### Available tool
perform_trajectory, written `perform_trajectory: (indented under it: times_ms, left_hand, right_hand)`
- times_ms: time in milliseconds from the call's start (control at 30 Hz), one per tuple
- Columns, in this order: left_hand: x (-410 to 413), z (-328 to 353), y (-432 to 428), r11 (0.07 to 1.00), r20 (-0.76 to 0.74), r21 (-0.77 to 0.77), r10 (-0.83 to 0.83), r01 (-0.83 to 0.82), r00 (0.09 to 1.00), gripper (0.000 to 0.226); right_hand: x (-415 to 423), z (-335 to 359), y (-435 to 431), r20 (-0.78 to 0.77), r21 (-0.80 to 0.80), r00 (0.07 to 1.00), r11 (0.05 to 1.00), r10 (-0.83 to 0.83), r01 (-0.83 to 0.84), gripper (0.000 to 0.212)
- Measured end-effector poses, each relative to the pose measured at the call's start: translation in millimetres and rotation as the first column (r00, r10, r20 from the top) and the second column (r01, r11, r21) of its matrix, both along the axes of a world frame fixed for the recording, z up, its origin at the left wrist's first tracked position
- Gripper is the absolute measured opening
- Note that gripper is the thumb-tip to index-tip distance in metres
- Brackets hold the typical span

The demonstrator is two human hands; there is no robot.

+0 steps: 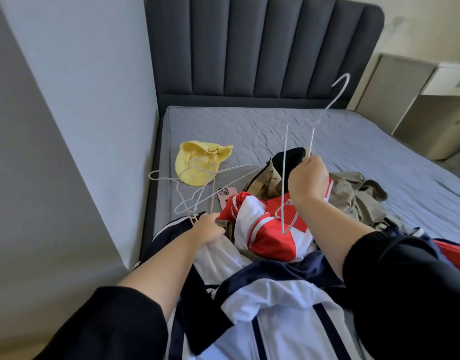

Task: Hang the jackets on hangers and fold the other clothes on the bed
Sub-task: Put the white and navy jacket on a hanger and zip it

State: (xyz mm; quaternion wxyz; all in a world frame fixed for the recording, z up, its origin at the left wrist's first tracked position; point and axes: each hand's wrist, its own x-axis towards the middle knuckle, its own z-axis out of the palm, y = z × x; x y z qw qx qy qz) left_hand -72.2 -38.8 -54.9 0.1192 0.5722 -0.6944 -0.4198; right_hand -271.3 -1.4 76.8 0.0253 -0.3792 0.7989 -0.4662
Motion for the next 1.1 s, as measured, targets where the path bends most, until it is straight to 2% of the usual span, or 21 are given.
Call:
perform_trajectory:
  times_ms: [67,133,167,267,333,433,467,500,567,633,700,767,800,867,933,967,1033,1100]
  left_hand:
    - [-2.2,0.8,13.1,0.997,0.191,-0.074,0.007,0.007,0.982,0.043]
    - [6.3,-3.0,25.9,0.986,0.353,-0.156,0.108,-0.055,0.929,0.046]
    - [12.2,-5.3,32.8,0.987,0.391,-0.131,0.140,-0.096,0.909,0.054]
    - [24.8,-16.8,52.1,0.990,0.438,0.026,0.111,-0.136,0.892,0.077]
    - [26.2,-22.9,62.9,0.995,0.443,0.023,0.080,-0.100,0.893,0.065]
    - [27.2,-21.4,71.2,0.983,0.263,0.095,0.125,-0.155,0.957,0.039]
    - [29.2,-19.9,73.1,0.982,0.245,0.101,0.133,-0.162,0.960,0.037]
    - [32.3,-17.0,72.6,0.985,0.280,0.058,0.140,-0.162,0.950,0.037]
    - [39.9,-14.1,72.1,0.983,0.441,-0.105,0.183,-0.151,0.879,0.041]
    - [45.7,-14.4,74.5,0.962,0.477,-0.120,0.272,-0.244,0.836,0.051]
    - [46.5,-20.7,75.5,0.938,0.303,0.014,0.327,-0.347,0.895,0.063]
    - [42.8,-30.3,78.8,0.949,0.142,0.098,0.285,-0.300,0.948,0.061]
    - [42.4,-34.5,80.0,0.962,0.102,0.084,0.252,-0.261,0.962,0.055]
    - [45.8,-36.7,78.9,0.952,0.002,0.072,0.300,-0.299,0.954,0.043]
    - [49.7,-33.1,79.8,0.904,-0.127,0.187,0.411,-0.385,0.903,0.022]
    - [51.8,-30.5,80.4,0.864,-0.198,0.264,0.483,-0.428,0.853,0.019]
    - [54.2,-22.2,82.1,0.790,-0.356,0.439,0.590,-0.427,0.725,0.028]
    - [55.8,-11.4,85.0,0.789,-0.479,0.531,0.581,-0.309,0.658,0.043]
  right_hand:
    - [0.4,2.1,9.1,-0.061,0.024,0.998,1.000,-0.004,0.006,0.016]
    - [2.9,-0.8,17.5,-0.111,0.071,0.993,0.997,0.037,-0.030,0.015]
    - [5.3,-3.4,21.1,-0.121,0.097,0.991,0.994,0.061,-0.049,0.015]
    - [13.9,-19.1,30.5,-0.078,0.203,0.989,0.973,0.126,-0.108,0.020]
    - [18.6,-35.1,35.5,0.014,0.256,0.984,0.951,0.179,-0.176,0.021]
    - [22.6,-56.5,42.7,0.148,0.288,0.964,0.923,0.221,-0.256,0.010]
    - [22.8,-61.7,45.5,0.171,0.310,0.955,0.906,0.244,-0.287,0.019]
    - [23.5,-65.7,49.0,0.182,0.354,0.939,0.871,0.292,-0.339,0.026]
    - [26.6,-72.1,58.8,0.232,0.447,0.896,0.777,0.379,-0.444,0.029]
    - [30.3,-80.6,70.3,0.351,0.478,0.855,0.713,0.381,-0.514,0.026]
    - [34.4,-91.8,85.0,0.509,0.461,0.790,0.666,0.343,-0.586,0.018]
    - [36.6,-103.0,99.2,0.580,0.431,0.735,0.633,0.351,-0.643,0.014]
    - [36.0,-109.2,105.2,0.591,0.427,0.716,0.609,0.370,-0.668,0.022]
    - [35.7,-120.2,117.0,0.582,0.455,0.699,0.546,0.416,-0.704,0.033]
    - [37.8,-131.5,123.3,0.526,0.502,0.728,0.531,0.440,-0.683,0.020]
    - [39.0,-135.0,124.0,0.484,0.521,0.756,0.549,0.440,-0.653,0.019]
    - [40.7,-136.2,119.2,0.434,0.485,0.799,0.639,0.416,-0.596,0.030]
    - [39.8,-125.6,110.3,0.409,0.385,0.831,0.755,0.376,-0.531,0.031]
